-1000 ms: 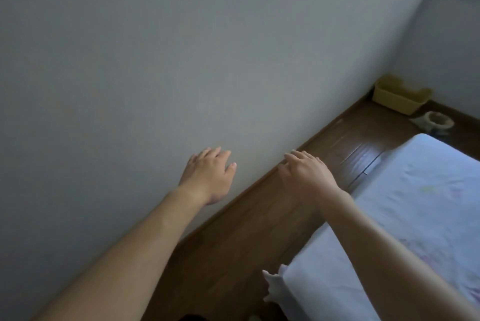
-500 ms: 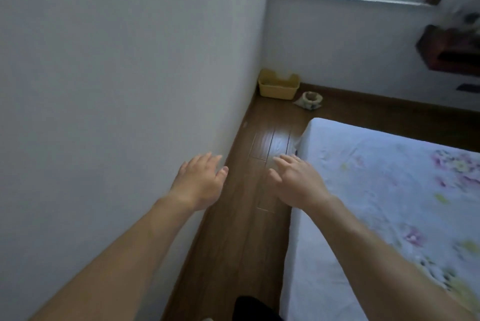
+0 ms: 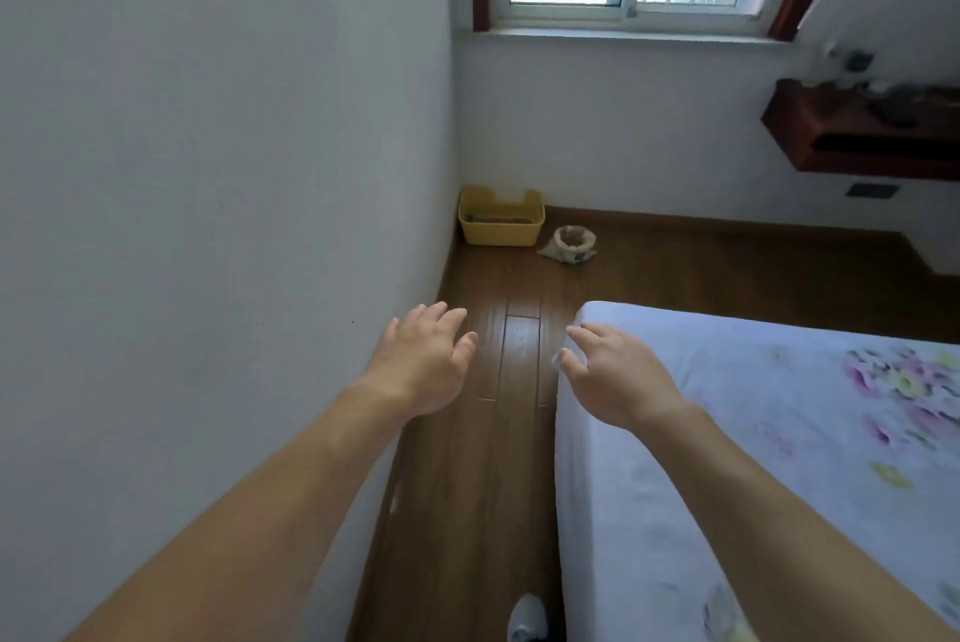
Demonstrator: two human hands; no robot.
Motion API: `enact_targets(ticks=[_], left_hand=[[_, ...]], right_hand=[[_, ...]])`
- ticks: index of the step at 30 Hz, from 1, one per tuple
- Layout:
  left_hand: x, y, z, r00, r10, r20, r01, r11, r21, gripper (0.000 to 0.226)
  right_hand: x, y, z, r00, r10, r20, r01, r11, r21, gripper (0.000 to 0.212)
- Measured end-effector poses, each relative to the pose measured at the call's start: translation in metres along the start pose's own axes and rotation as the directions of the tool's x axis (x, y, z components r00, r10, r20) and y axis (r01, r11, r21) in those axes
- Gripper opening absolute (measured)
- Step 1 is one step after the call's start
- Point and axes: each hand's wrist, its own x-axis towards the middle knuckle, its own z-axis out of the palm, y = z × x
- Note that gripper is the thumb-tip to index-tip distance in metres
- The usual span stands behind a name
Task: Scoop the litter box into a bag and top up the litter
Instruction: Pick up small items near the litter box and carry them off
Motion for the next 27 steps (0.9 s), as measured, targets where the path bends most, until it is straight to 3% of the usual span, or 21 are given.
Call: enact_targets(ticks=[11,18,27], left_hand=[[0.217,-0.011,-0.057,0.997,-0.069,-0.047,0.066,0.996,-0.053,0.055],[0.412,-0.029,-0.069,1.0,-0.014,0.001,0.014,0.999,-0.048,0.055],[0.634,0.009,-0.097,0.99,0.133,0.042,-0.133,0.991,0.004,0.054]], right_hand=[[0.233,0.016,-0.071,0.996,-0.077,0.034,0.078,0.996,-0.034,0.048],[0.395,0.05,-0.082,0.999,0.037,0.04,-0.038,0.999,0.015,0.054],[0.562,0.113,-0.125,0.983,0.182,0.002,-0.182,0.98,0.084,0.053]])
